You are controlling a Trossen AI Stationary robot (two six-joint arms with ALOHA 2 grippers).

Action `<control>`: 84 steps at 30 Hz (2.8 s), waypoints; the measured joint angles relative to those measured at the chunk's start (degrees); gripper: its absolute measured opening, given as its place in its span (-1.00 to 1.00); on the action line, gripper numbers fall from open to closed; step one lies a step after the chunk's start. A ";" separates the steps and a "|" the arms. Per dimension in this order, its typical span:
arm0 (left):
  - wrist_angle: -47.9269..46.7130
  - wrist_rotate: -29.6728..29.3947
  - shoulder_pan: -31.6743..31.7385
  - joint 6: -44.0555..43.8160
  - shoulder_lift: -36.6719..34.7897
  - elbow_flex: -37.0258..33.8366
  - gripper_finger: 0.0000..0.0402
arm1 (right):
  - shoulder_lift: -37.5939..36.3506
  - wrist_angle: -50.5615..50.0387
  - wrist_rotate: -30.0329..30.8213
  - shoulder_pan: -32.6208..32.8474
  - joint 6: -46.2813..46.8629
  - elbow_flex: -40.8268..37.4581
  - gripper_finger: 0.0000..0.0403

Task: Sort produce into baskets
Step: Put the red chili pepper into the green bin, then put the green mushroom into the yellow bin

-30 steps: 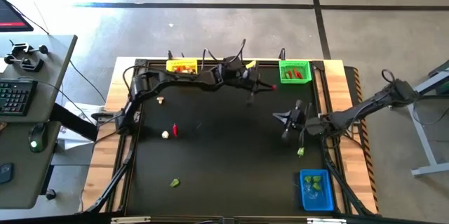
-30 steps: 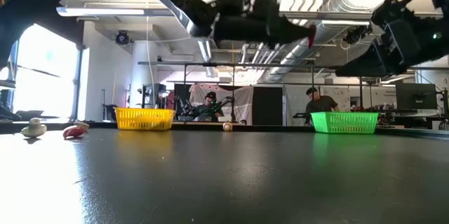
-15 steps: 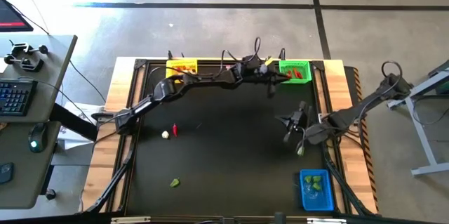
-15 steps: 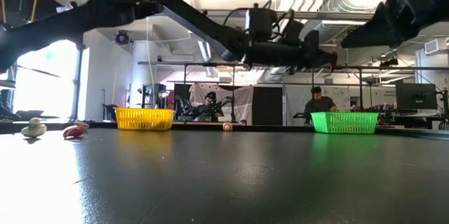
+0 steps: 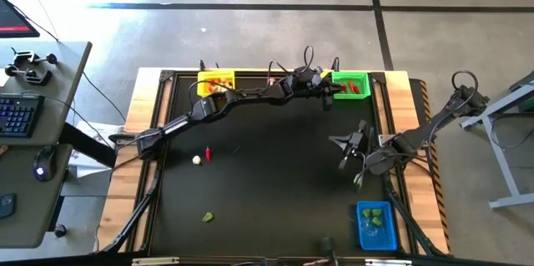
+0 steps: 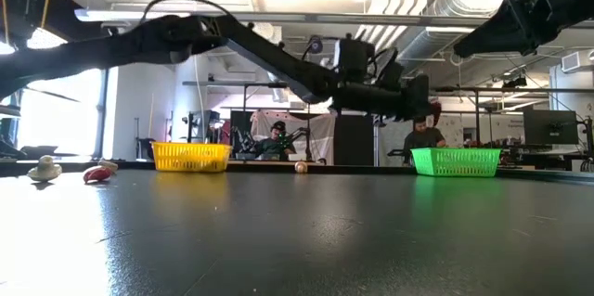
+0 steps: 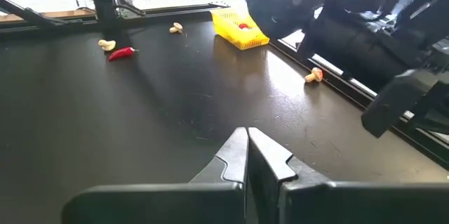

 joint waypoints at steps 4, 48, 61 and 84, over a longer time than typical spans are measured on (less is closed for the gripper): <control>0.55 0.01 0.46 -1.04 0.97 -0.25 -1.00 | 0.02 0.02 0.02 0.00 0.00 0.02 -1.00; 6.78 -5.74 -0.85 -3.81 2.83 0.07 -0.48 | 0.02 1.38 -0.52 0.00 0.85 0.02 -1.00; 9.21 -6.34 -1.69 -2.49 2.61 0.07 -0.57 | 0.02 1.38 -2.45 0.00 0.87 0.02 -1.00; 12.14 -2.17 -7.05 1.09 -8.47 -17.77 -1.00 | -0.70 0.92 -5.35 -0.02 2.02 0.02 -1.00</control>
